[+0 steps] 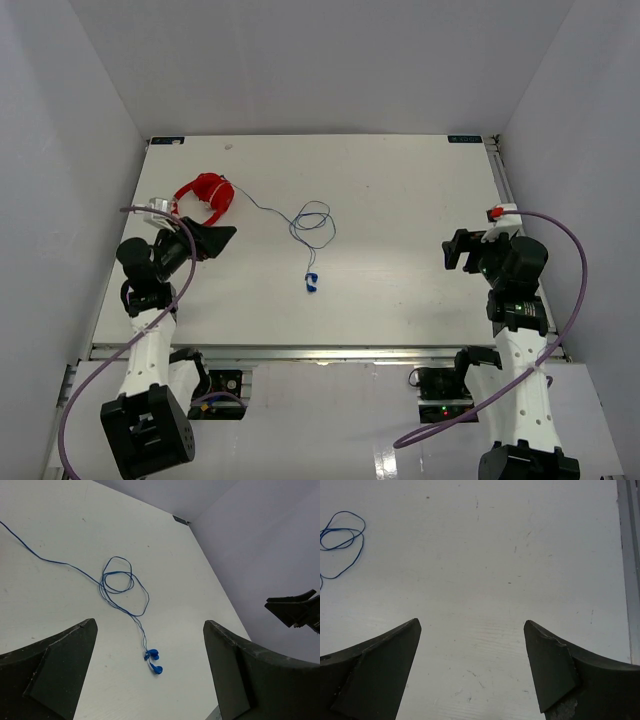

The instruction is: Wrap the headphones

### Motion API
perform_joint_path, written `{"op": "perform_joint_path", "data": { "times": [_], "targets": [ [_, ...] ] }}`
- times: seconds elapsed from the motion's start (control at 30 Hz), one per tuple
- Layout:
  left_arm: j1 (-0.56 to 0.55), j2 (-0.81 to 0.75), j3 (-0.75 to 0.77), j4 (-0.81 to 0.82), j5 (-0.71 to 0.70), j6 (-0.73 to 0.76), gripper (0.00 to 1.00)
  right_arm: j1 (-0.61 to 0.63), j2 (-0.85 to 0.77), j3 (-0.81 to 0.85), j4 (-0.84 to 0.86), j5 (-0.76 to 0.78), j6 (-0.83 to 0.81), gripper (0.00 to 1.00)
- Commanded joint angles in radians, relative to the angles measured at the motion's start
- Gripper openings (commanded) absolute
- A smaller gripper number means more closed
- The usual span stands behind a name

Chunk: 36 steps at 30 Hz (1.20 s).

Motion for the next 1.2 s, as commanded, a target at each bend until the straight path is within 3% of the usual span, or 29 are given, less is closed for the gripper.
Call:
{"op": "perform_joint_path", "data": {
  "times": [0.0, 0.07, 0.13, 0.2, 0.23, 0.37, 0.57, 0.9, 1.17],
  "targets": [
    [-0.003, 0.019, 0.036, -0.104, -0.031, 0.039, 0.98, -0.002, 0.033, 0.043, 0.039, -0.160, -0.071, 0.90],
    [-0.003, 0.019, 0.052, -0.163, -0.090, 0.067, 0.98, -0.001, 0.077, 0.077, -0.043, -0.390, -0.274, 0.90],
    [-0.003, 0.024, 0.062, -0.225, -0.226, 0.081, 0.98, 0.000, 0.123, 0.115, -0.183, -0.725, -0.603, 0.90],
    [-0.002, 0.050, 0.086, -0.336, -0.419, 0.071, 0.98, 0.001, 0.187, 0.102, -0.136, -0.798, -0.568, 0.91],
    [-0.001, 0.065, 0.107, -0.409, -0.523, 0.060, 0.98, 0.001, 0.223, 0.096, -0.124, -0.811, -0.571, 0.92],
    [0.023, 0.226, 0.214, -0.604, -0.699, -0.022, 0.96, 0.001, 0.296, 0.076, -0.102, -0.711, -0.589, 0.97],
    [0.046, 0.532, 0.466, -0.692, -0.706, -0.029, 0.96, 0.001, 0.292, 0.073, -0.144, -0.716, -0.624, 1.00],
    [0.046, 1.019, 0.904, -0.890, -0.869, 0.021, 0.87, 0.005, 0.235, 0.072, -0.140, -0.722, -0.618, 1.00],
    [0.045, 1.216, 1.095, -0.927, -0.913, 0.049, 0.80, 0.007, 0.244, 0.068, -0.142, -0.738, -0.619, 1.00]
  ]
}}
